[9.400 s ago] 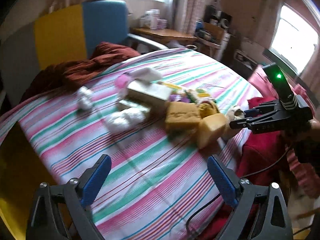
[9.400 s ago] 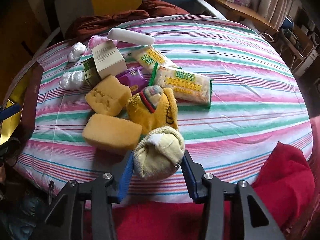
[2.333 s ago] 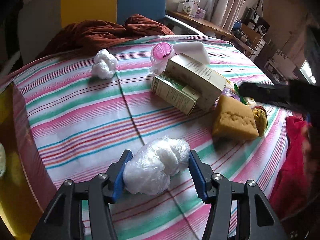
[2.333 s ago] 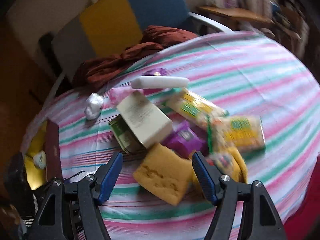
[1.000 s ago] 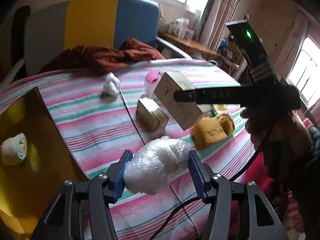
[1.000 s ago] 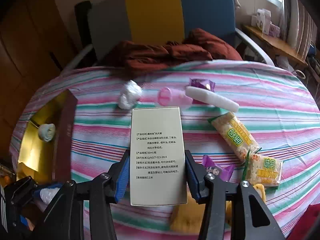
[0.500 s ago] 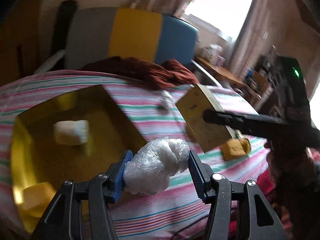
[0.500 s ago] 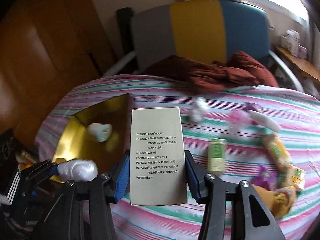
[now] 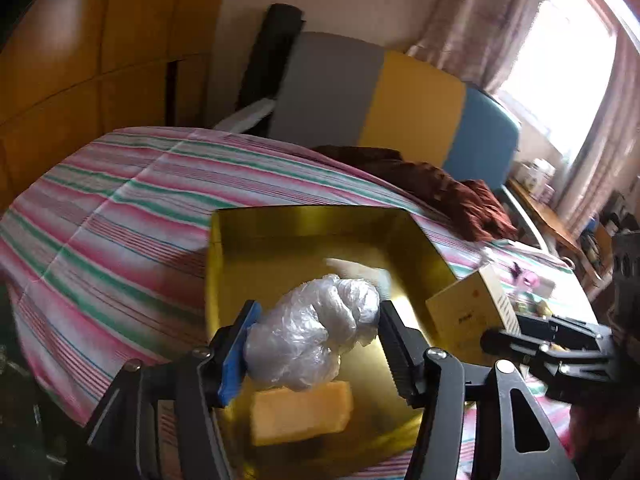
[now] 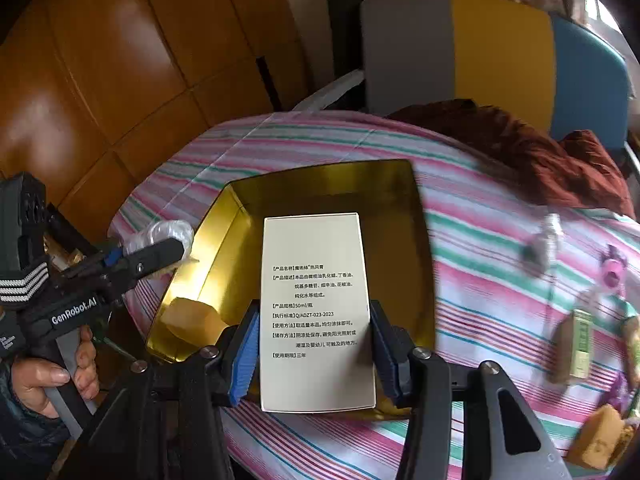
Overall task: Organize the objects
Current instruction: 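Place the white box and cotton wad into the gold tray, opening both grippers, then return both grippers to the remaining items on the table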
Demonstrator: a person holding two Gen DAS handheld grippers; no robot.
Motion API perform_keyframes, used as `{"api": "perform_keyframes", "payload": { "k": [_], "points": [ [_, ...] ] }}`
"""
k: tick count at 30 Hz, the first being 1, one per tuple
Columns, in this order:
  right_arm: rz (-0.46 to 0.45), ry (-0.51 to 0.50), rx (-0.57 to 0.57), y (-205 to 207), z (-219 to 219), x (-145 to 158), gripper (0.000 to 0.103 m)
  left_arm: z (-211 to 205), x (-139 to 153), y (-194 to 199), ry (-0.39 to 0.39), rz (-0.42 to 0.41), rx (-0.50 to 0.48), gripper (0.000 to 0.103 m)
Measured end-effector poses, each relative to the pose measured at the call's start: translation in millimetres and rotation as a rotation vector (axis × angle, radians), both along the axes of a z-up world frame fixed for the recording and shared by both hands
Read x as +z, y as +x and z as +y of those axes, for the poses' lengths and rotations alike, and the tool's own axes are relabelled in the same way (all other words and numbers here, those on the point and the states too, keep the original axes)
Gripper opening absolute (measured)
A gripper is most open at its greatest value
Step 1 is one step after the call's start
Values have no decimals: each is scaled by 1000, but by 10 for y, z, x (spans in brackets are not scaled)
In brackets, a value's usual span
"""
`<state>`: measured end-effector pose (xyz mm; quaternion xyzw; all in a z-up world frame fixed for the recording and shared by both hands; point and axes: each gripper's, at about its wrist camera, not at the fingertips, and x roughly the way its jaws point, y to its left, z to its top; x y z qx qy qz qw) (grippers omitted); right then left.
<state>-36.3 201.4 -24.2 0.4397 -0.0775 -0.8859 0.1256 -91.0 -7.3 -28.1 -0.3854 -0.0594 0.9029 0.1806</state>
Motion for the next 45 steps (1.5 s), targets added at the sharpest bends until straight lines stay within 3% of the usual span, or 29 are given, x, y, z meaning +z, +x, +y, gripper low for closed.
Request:
{"api": "perform_keyframes", "payload": {
  "k": [2, 5, 11, 19, 30, 45],
  "points": [
    [-25, -28, 37, -75, -92, -99, 51, -44, -64, -45, 8, -31, 7, 67],
    [-88, -69, 112, -128, -315, -283, 51, -137, -144, -50, 38, -60, 41, 82],
    [-146, -94, 173, -81, -509, -466, 51, -283, -135, -3, 31, -47, 92, 83],
    [-120, -76, 105, 19, -328, -378, 53, -249, 43, 121, 6, 7, 107, 84],
    [-14, 48, -37, 239, -94, -178, 61, 272, 242, 380, -73, 97, -18, 89],
    [3, 58, -178, 423, 353, -148, 63, 747, 248, 629, -135, 130, -155, 89]
  ]
}}
